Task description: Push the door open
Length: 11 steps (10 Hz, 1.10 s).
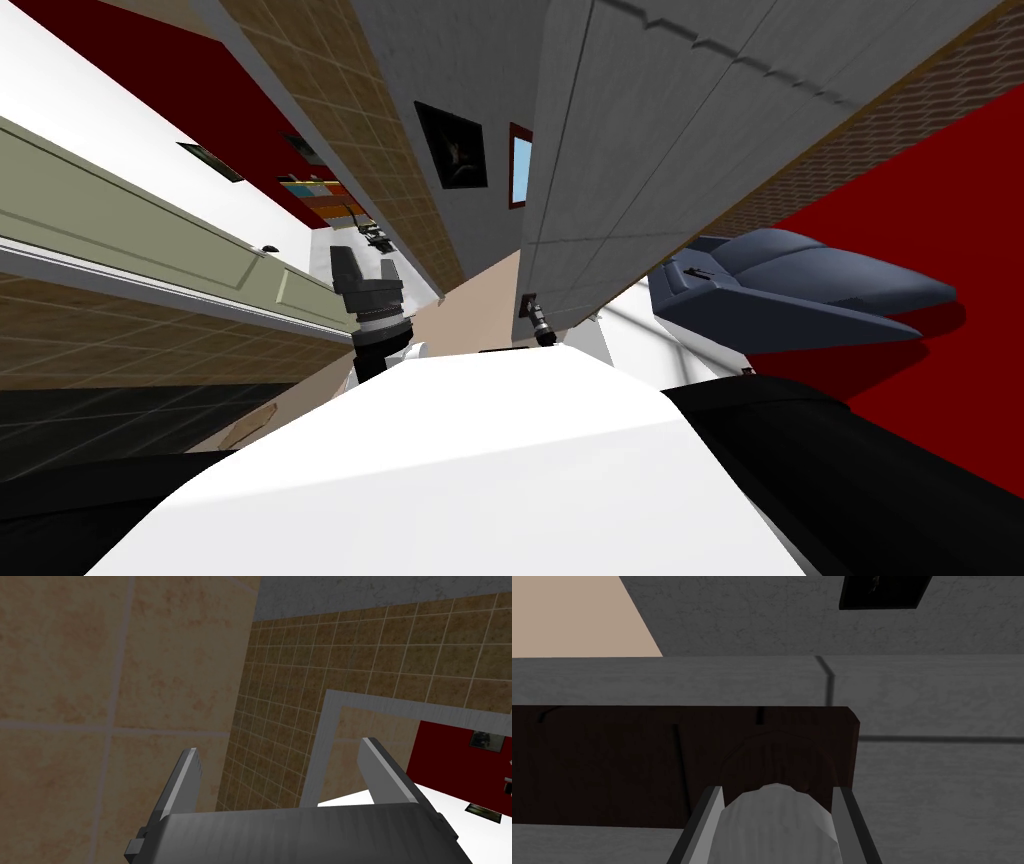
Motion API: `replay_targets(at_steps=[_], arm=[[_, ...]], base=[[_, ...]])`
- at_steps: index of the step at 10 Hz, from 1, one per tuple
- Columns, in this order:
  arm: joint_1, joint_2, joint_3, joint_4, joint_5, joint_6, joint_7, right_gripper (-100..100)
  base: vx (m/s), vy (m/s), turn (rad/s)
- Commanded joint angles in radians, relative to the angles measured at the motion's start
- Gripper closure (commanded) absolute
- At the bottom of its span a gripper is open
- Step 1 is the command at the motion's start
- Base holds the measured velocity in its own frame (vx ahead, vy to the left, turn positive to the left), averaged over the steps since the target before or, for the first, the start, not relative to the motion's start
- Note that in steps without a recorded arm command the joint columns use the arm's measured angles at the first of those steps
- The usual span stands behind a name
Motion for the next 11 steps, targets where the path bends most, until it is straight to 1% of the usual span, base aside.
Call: replay_targets(at_steps=[1,3,4,6,8,11], arm=[[0.001,0.000,0.000,-0.001,0.000,-0.001,0.000,100],[0.001,0.000,0.000,-0.001,0.000,-0.001,0.000,100],[0.001,-0.007,-0.014,0.002,-0.005,0.007,0.002,100],[-0.003,-0.009,-0.033,0.001,-0.011,0.014,0.005,100],[-0.006,-0.006,-0.050,0.000,-0.017,0.020,0.008,100],[-0.012,0.013,-0.084,-0.001,-0.029,0.033,0.013,100]], base=[[-0.019,-0.005,-0.001],[-0.005,0.000,-0.003],[0.079,0.078,-0.075],[0.156,0.118,-0.096],[0.158,0.087,-0.061],[0.209,0.131,-0.091]])
